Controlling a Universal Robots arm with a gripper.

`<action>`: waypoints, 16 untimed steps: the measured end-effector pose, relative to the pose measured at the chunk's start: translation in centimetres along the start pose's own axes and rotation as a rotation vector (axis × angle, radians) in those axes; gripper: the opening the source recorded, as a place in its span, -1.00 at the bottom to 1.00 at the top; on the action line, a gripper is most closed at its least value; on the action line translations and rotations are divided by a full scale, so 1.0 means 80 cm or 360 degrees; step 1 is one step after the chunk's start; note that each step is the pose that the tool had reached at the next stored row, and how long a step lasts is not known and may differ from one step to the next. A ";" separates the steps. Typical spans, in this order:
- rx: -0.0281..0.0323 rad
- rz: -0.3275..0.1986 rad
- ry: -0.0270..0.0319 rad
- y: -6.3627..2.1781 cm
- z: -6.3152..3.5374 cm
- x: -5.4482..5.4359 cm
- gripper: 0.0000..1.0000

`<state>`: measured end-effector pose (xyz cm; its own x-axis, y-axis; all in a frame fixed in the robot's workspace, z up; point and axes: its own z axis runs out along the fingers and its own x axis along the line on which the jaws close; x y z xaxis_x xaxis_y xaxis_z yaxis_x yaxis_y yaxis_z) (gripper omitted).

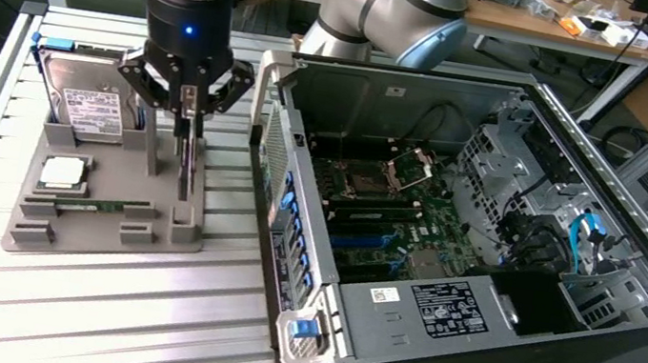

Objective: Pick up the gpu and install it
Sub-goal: 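Pick up the gpu and move the gpu toward the slot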

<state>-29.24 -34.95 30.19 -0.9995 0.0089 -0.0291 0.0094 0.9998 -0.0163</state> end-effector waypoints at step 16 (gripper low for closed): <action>-0.00002 0.0000 0.00000 0.000 -0.009 0.000 -0.47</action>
<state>-29.24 -34.95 30.94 -0.9995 0.0089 -0.0291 0.0094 0.9998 -0.0161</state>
